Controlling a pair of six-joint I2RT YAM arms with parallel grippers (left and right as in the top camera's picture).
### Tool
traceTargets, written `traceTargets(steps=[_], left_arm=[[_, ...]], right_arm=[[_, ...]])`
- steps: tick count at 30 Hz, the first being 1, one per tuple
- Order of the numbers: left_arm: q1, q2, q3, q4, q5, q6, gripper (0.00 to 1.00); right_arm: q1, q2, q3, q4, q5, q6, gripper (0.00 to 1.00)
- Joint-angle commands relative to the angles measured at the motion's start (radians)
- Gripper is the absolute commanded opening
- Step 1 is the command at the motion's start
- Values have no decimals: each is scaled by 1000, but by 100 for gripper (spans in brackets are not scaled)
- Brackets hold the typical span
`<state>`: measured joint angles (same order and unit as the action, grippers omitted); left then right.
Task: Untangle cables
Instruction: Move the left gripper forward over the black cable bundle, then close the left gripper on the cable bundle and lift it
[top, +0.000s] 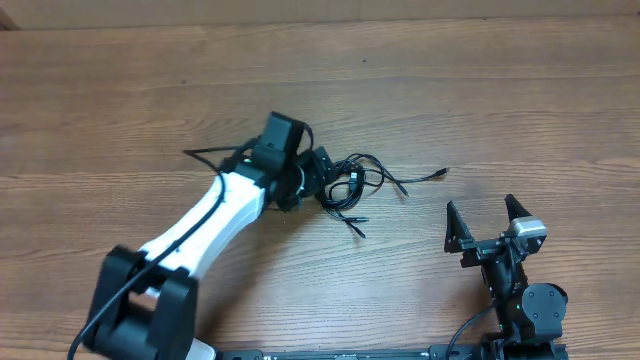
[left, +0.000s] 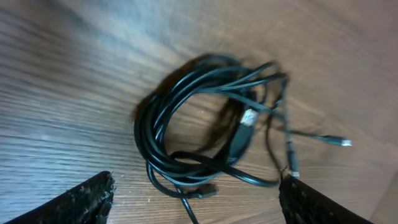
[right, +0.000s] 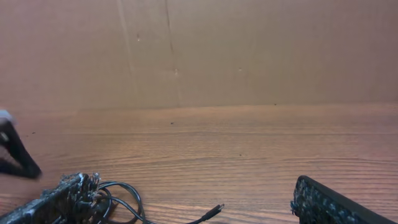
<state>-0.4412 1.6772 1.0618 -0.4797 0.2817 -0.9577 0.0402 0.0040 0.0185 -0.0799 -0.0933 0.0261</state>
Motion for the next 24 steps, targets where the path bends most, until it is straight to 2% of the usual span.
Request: traceTargets(steps=[1,6,13,16,19,24], left_arm=[[-18,74,19,8,23,-79,78],[-18,148,20,8,23,-171,63],[-18,196,20,14,12,-210,59],[-18,205,19,13,-14,-209,53],[-18,208,19,13,-43,-209,41],[-19,208,18,2,-106,-209,14]], right_arm=[[4,-1,-11,4,3,3,100],[4,-1,-11,4,3,3,100],[4,-1,-11,4,3,3,100],[4,-1,-11,4,3,3,100],[4,-1,-11,4,3,3,100],[4,-1,-11,4,3,3,100]])
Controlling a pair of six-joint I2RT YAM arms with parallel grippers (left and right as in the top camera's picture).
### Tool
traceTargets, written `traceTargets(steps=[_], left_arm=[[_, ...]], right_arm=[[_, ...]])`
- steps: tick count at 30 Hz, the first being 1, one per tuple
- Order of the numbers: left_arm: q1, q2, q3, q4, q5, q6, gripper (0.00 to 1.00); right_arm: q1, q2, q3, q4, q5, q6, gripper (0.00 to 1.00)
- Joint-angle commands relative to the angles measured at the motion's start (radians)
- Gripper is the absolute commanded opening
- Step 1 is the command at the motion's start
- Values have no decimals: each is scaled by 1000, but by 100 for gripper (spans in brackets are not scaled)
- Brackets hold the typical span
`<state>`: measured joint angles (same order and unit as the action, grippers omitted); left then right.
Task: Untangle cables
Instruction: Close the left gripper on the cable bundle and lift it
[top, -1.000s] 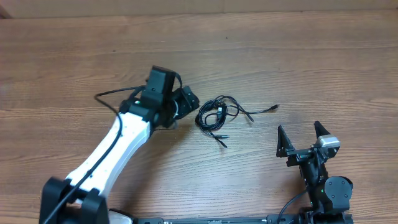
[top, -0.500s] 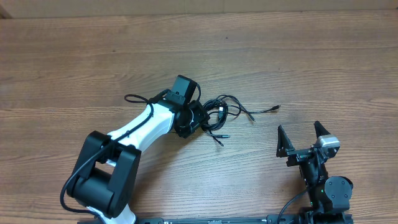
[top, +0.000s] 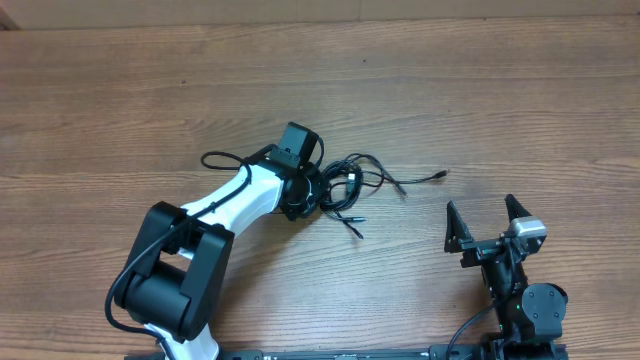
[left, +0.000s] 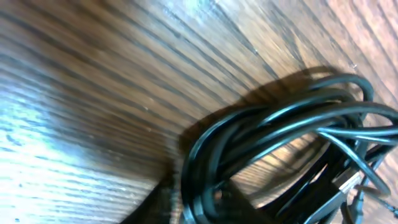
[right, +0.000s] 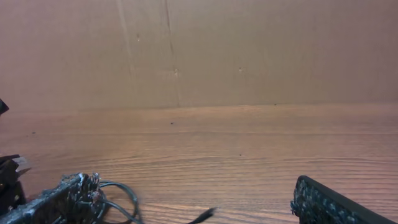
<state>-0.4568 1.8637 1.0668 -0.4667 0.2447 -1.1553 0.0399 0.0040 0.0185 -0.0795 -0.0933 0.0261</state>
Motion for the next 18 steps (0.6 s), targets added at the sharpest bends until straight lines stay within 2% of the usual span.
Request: traceTargets(steps=[1,2,5,10,13,18], left_arm=[[-3,22,13,-21,-69,-11,8],[-3,22,13,-31,-69,-11,4],[-3,21,13,-62,-78,39,4],[21,7,46,-89,-74,257,4],[51,-32,100,-170,-39,333,4],[97,-132,211,-307,-38,573,4]], right_arm=[[4,-1,-11,4,3,3,100],[4,-1,-11,4,3,3,100],[4,-1,-11,4,3,3,100],[4,-1,-11,4,3,3,100],[4,-1,-11,4,3,3,100],[4,-1,-11,4,3,3,100]])
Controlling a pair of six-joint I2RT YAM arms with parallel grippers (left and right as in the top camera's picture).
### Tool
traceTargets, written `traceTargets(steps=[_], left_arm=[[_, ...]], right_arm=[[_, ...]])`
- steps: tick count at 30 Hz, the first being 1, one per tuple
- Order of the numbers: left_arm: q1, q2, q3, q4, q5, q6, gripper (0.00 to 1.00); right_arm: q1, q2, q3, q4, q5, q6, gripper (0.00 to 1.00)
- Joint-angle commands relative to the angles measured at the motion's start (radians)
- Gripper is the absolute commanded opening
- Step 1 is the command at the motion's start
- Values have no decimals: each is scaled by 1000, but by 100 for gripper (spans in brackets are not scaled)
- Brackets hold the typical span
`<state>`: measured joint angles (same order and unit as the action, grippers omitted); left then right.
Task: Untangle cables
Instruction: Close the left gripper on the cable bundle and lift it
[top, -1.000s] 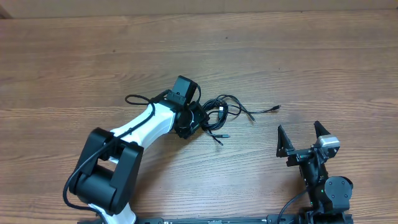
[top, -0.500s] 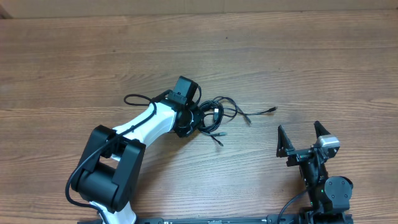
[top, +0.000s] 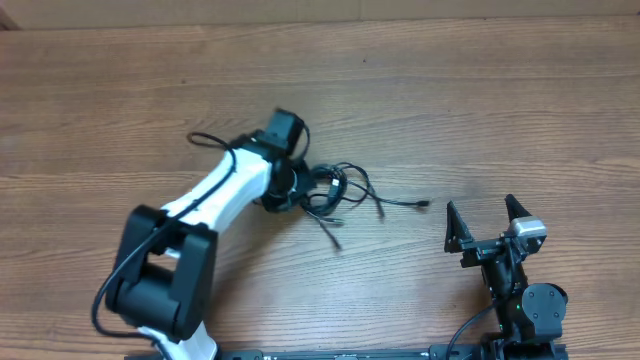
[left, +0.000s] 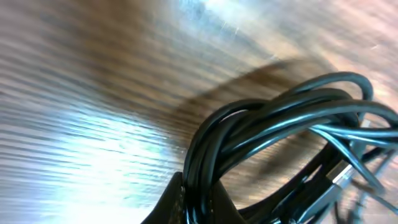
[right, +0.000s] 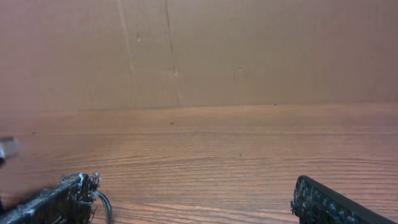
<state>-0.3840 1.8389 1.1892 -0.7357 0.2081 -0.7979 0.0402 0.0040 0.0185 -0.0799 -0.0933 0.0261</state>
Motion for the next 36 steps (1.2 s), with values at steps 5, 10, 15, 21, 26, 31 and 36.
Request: traceTargets(steps=[5,10,15,21,26,31,36], left_arm=[[23,-203,120,-114,-1,360,4],[10,-243,120,-187,-2,566,4],[11,-242,120,-230,-9,665,4],[10,-242,119,-211,4,656,4],[10,-242,118,-200,3,710,4],[10,-242,113,-203,3,716,4],[10,-242,100,-202,4,693,4]], right_arm=[[4,-1,-11,4,3,3,100],[4,-1,-11,4,3,3,100],[4,-1,-11,11,15,3,100],[6,24,-11,24,-291,559,100],[5,48,-11,21,-733,940,100],[5,48,-11,25,-783,948,100],[5,48,-10,43,-789,941,100]])
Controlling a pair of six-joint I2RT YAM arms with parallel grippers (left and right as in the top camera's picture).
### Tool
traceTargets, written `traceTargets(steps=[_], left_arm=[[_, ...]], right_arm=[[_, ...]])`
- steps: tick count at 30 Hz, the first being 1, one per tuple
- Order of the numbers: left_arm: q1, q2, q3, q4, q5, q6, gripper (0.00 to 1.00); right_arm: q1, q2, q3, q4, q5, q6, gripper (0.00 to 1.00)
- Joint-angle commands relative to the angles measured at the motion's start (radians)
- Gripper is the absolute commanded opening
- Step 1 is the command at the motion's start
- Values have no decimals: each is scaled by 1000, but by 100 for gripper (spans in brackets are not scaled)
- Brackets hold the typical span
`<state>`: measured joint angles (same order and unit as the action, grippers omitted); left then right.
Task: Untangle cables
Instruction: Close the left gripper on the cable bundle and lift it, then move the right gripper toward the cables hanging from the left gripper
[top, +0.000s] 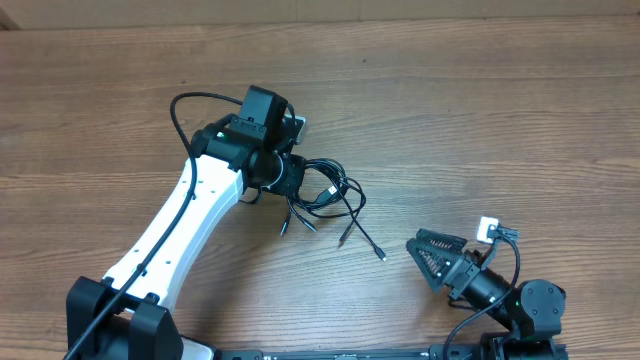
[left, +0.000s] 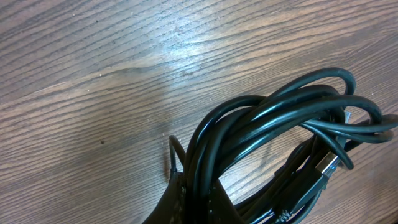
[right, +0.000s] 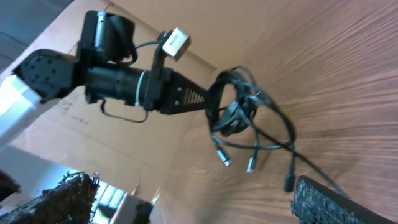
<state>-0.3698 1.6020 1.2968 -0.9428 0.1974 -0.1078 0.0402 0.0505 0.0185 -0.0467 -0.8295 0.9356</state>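
Observation:
A tangled bundle of black cables (top: 328, 193) hangs from my left gripper (top: 297, 180), which is shut on one side of the coil. The left wrist view shows the looped strands (left: 280, 115) running down between the gripper (left: 196, 196) fingertips. In the right wrist view the bundle (right: 235, 111) is held off the wood by the left gripper (right: 202, 94), with loose plug ends (right: 250, 164) dangling below. My right gripper (top: 426, 258) is open near the front right, turned toward the bundle and apart from it. Its own view shows nothing between the right gripper (right: 199, 205) fingers.
The wooden table (top: 500, 120) stretches wide on all sides of the bundle. A cardboard wall (top: 300, 10) runs along the far edge. One long loose cable end (top: 372, 245) reaches toward the right gripper.
The left gripper now holds the bundle higher and slightly farther back, and its loose ends hang down. The right gripper has turned from facing the far wall to facing left at the bundle.
The left gripper was open above the cable bundle lying on the table, then down at the coil. It was then shut on the coil, which had shifted left. Now the bundle hangs lifted, and the previously still right arm has swung toward it.

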Motion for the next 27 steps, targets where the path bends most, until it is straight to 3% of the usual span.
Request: traceTargets(steps=[1,3,14,21,27], left_arm=[[-4,-5,-10,5,15,3,4],[-4,-5,-13,5,14,3,4],[-5,-5,-17,4,67,13,4],[-12,-5,-18,0,206,206,4],[-12,-5,-18,-5,272,310,4]], right_arm=[[5,2,-10,11,-58,3,100],[5,2,-10,4,-57,-66,100],[3,55,48,-24,-57,-39,100],[3,223,111,-128,152,-238,100],[4,411,200,-108,117,-394,100]])
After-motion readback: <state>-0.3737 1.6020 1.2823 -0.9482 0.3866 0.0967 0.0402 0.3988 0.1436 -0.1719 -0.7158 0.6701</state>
